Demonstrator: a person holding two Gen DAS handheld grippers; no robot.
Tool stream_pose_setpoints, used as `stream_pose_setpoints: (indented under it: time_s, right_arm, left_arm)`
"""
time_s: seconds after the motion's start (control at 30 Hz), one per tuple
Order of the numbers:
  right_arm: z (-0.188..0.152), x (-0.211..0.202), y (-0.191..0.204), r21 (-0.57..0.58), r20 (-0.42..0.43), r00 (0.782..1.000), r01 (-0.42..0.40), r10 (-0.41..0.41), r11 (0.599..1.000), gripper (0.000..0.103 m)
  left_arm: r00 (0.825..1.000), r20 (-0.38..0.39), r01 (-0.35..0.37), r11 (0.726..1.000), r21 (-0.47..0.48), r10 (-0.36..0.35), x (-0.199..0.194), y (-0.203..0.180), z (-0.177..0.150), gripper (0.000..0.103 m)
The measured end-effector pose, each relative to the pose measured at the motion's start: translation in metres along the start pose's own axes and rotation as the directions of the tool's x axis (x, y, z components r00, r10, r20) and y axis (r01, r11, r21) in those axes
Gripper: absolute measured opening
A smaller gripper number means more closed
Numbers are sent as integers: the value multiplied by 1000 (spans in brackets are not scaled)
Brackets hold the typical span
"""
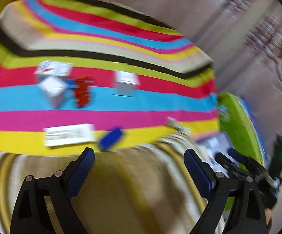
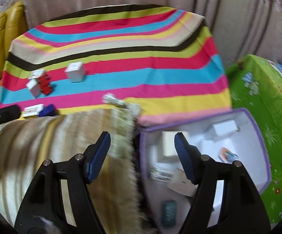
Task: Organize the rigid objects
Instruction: 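Move both open grippers back toward the dental card and blue object on the cloth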
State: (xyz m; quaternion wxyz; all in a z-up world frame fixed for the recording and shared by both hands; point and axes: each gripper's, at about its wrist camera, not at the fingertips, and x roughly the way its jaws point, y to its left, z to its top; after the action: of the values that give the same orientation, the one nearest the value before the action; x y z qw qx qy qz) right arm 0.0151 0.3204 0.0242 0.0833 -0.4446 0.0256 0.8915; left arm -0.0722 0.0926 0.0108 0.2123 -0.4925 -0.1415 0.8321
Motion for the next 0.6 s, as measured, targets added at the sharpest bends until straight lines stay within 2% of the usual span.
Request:
stream_pose_setpoints:
  time_s: [0.07, 0.27, 0.43, 0.6]
  right_arm:
    - [6, 1, 16, -20, 7, 1000, -30, 30, 999, 73]
    - [19, 10, 53, -93, 4, 996, -88, 89, 992, 78]
    - [22, 16, 77, -142, -13, 992, -127, 126, 982, 81]
    - [20, 28, 96, -178, -45, 987, -162, 156, 971, 82]
  left_arm:
    - [998, -6, -65, 996, -67, 65, 0, 23, 8, 94]
    - [988, -41, -151, 976, -160, 146, 11, 66, 27, 94]
    - [978, -107, -198, 961, -194, 180, 30, 81, 35, 95]
    - [959, -184, -248, 954, -171, 216, 51, 81, 34, 95]
